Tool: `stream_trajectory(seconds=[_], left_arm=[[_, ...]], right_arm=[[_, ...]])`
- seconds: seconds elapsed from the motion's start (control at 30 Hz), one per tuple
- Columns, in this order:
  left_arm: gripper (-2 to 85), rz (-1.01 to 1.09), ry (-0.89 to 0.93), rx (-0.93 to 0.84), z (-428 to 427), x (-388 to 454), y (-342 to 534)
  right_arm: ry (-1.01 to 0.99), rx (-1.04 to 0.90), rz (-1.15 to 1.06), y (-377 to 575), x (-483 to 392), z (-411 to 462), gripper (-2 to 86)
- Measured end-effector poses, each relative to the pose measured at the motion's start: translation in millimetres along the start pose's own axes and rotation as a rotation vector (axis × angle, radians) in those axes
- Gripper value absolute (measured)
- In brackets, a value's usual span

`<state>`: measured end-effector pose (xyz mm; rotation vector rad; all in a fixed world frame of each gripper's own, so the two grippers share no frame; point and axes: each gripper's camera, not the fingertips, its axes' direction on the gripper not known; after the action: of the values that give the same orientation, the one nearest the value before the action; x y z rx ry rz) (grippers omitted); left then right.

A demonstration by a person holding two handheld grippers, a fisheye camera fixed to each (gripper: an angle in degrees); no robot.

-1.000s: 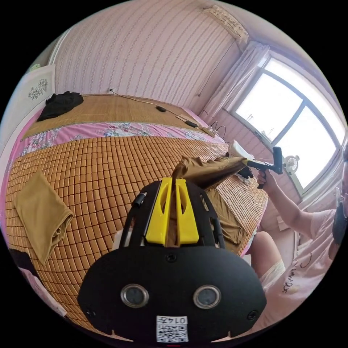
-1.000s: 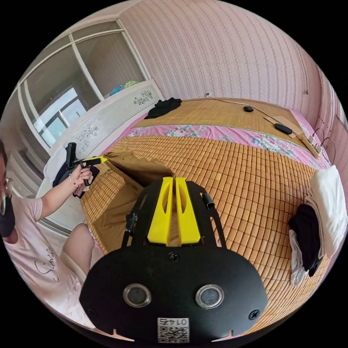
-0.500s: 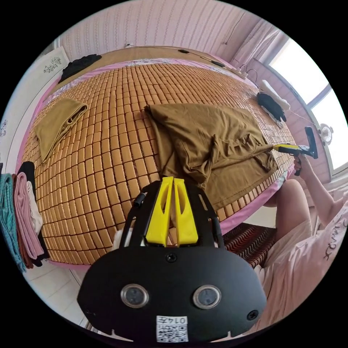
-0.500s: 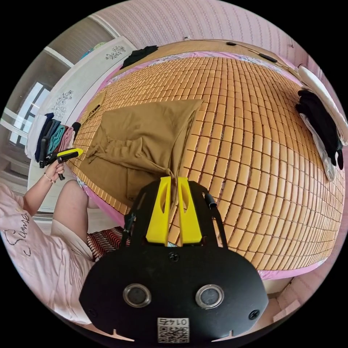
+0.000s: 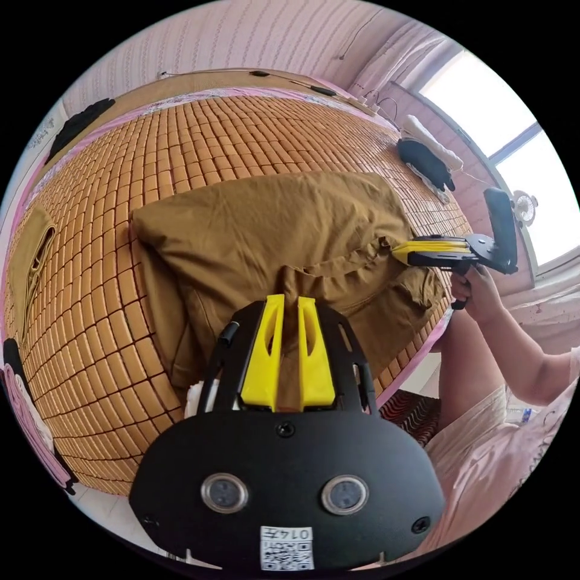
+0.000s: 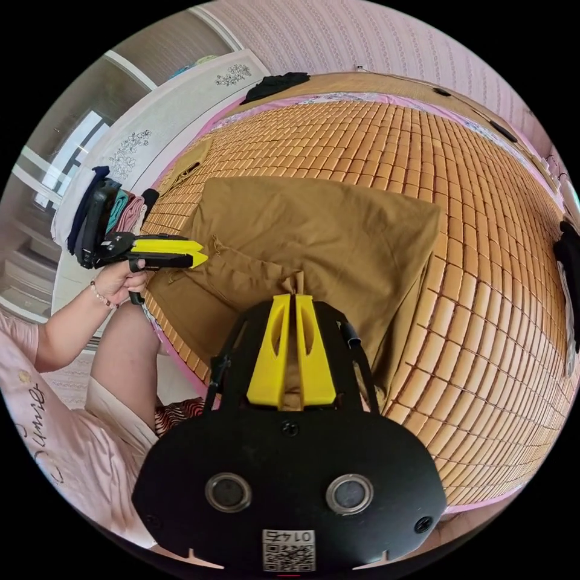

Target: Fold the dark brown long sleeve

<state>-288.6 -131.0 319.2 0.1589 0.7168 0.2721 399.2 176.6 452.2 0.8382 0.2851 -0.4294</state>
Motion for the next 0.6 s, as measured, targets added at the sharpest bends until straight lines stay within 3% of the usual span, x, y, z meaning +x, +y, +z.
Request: stream_trajectory(seconds=[0.23, 0.4, 0.6], left_arm=[[-0.4, 0.122, 0.154, 0.065, -23, 20, 61], [-0.4, 0.130, 0.103, -0.110, -3, 28, 106], [-0.8, 0.169, 0.060, 0.015, -2, 55, 96]], right_arm=[[-0.112, 0.014, -0.264, 29, -37, -25, 0.8], [-0.028, -0.231, -0.433, 49, -73, -7, 2.4], [0.053, -0.186, -0.436, -4, -92, -12, 0.3]])
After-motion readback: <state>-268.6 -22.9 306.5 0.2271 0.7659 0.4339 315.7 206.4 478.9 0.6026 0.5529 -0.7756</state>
